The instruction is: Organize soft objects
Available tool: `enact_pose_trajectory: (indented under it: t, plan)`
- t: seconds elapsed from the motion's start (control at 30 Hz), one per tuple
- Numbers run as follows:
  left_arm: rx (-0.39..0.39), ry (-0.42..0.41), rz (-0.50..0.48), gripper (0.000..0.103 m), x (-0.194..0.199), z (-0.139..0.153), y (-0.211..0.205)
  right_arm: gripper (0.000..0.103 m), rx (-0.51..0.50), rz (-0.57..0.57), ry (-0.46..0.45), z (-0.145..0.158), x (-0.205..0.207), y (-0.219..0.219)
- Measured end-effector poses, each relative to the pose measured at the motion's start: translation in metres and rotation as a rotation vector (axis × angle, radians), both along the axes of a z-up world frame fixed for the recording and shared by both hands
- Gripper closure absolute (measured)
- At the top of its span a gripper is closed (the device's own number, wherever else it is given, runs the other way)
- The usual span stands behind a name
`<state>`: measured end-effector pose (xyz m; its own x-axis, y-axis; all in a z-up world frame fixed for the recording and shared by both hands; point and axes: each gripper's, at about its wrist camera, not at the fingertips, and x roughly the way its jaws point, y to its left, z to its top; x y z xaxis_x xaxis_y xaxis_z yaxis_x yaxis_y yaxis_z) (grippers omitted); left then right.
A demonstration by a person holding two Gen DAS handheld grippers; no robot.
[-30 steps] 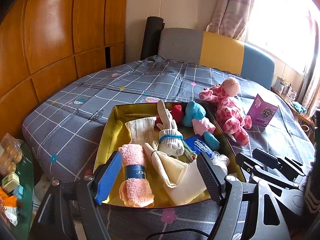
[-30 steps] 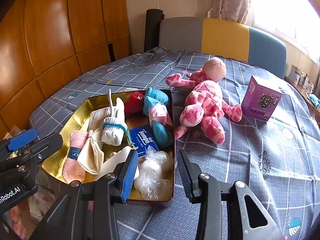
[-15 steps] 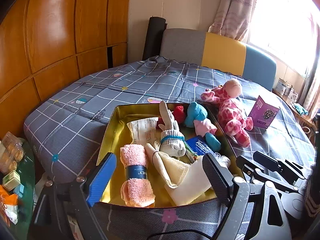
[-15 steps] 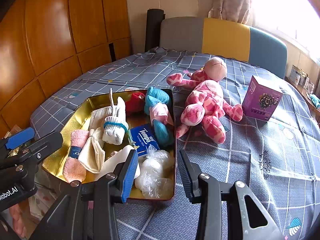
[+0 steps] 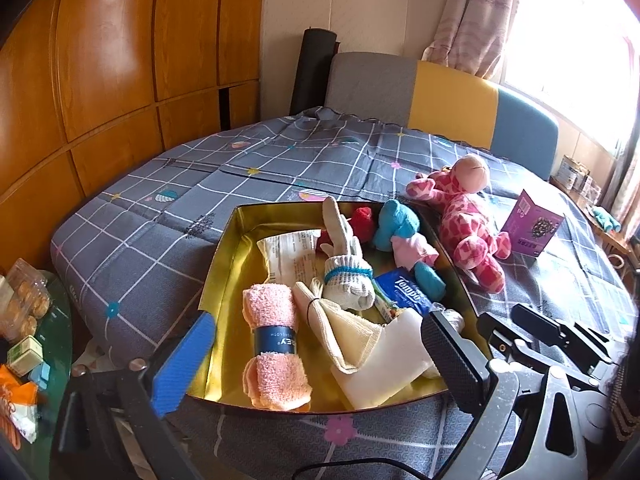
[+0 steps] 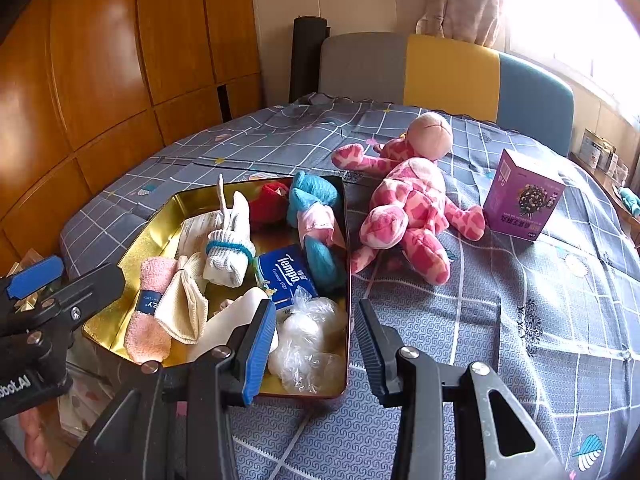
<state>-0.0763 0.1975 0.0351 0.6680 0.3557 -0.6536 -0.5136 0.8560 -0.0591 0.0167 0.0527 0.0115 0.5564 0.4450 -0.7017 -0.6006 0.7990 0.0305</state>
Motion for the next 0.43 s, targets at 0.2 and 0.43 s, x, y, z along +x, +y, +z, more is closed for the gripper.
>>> enact_pose_trajectory:
  t: [0.2,0.43]
  plan:
    - [-0.018,-0.019,-0.011,0.0,-0.0005,-0.0007,0.0011,0.062,-0.002,-0.003,0.004,-0.001,0.0003,-0.0016]
    - [0.016,-0.021,-0.007,0.002,-0.0003,0.0003,-0.0009,0.062,0.005,-0.021,0.003,-0.0005,0.005,-0.0087]
